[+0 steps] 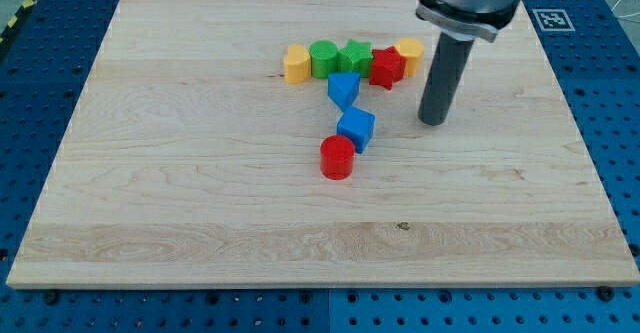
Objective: Move your arm closer to the red star
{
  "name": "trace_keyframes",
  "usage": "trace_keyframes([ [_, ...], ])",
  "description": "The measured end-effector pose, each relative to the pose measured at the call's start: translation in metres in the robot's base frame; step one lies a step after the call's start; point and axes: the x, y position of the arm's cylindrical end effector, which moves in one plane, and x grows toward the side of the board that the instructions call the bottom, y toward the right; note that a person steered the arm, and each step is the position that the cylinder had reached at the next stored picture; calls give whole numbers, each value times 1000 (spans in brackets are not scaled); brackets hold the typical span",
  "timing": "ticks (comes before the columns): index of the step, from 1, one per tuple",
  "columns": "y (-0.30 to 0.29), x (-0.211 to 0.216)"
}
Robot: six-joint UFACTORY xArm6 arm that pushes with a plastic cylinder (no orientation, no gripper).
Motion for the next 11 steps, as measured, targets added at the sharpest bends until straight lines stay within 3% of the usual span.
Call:
trace_keyframes([
  [6, -19, -7],
  [11, -29, -45],
])
